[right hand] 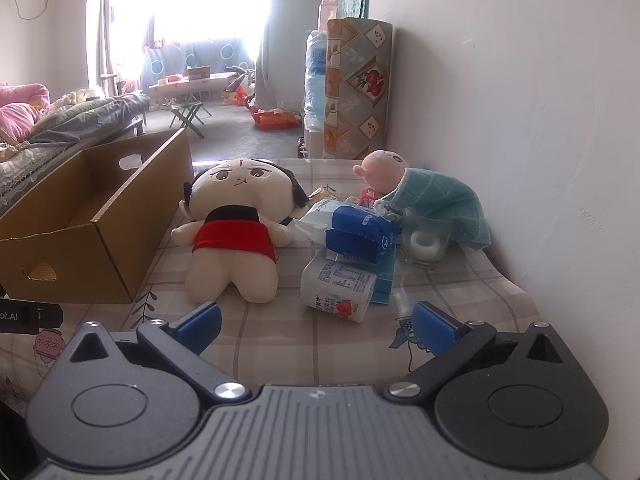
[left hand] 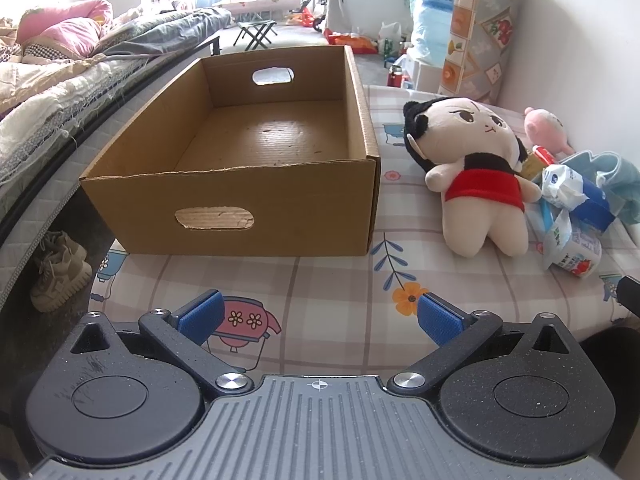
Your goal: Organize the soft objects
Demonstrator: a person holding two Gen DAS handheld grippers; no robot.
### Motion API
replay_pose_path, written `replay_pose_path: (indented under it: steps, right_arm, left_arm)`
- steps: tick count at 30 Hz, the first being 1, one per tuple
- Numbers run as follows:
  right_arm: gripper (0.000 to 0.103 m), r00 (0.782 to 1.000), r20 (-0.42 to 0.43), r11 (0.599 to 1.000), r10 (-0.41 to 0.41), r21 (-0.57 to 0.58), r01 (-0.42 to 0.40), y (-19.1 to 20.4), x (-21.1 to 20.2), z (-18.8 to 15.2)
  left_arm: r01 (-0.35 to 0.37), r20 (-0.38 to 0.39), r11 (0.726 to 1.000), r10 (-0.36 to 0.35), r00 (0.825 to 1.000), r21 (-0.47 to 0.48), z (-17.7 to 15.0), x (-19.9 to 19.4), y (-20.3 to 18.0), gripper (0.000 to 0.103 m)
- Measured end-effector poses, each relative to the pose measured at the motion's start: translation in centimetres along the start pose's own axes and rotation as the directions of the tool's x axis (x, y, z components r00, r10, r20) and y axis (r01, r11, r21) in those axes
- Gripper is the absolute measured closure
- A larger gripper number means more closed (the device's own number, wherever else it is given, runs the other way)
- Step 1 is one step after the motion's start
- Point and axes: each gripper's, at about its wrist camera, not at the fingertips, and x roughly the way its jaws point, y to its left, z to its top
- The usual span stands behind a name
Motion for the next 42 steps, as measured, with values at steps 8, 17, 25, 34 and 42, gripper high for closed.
replay_pose_path:
  steps: [8, 17, 25, 34, 42]
  right_arm:
    - [0.0, 1.0, 0.002, 1.0, -0.005, 0.003, 0.005, -0.15, -0.09, 0.05]
    - [0.0, 1.0, 0.004, 1.0, -0.005, 0.002, 0.005, -0.16, -0.27, 0.15]
    - [0.0, 1.0, 0.005, 1.0, -0.006, 0.003, 0.006, -0.11, -0.29, 0.23]
    - [0.0, 1.0, -0.002, 1.0, -0.023, 0.002, 0.023, 0.1, -0.08, 0.2]
    - [0.0, 0.999, -0.007, 0.999, -0.035, 0.001, 0.035, 0.06, 0.03, 0.03]
  left_arm:
    - [0.0, 0.0, 1.0, 0.0, 1.0, 0.001, -0.02, -0.01, -0.02, 0.0]
    - [0.001, 0.0, 1.0, -0.001, 1.0, 0.003, -0.12, -0.1, -0.02, 0.0]
    - [0.0, -0.002, 1.0, 0.0, 1.0, 0.004, -0.13, -0.1, -0.06, 0.0]
    - [0.004, -0.008, 1.0, -0.004, 1.0, 0.017, -0.15, 0.21, -0.06, 0.0]
    - [0.062, -0.028, 0.996, -0.061, 0.998, 0.063, -0.2, 0.45, -0.92, 0.0]
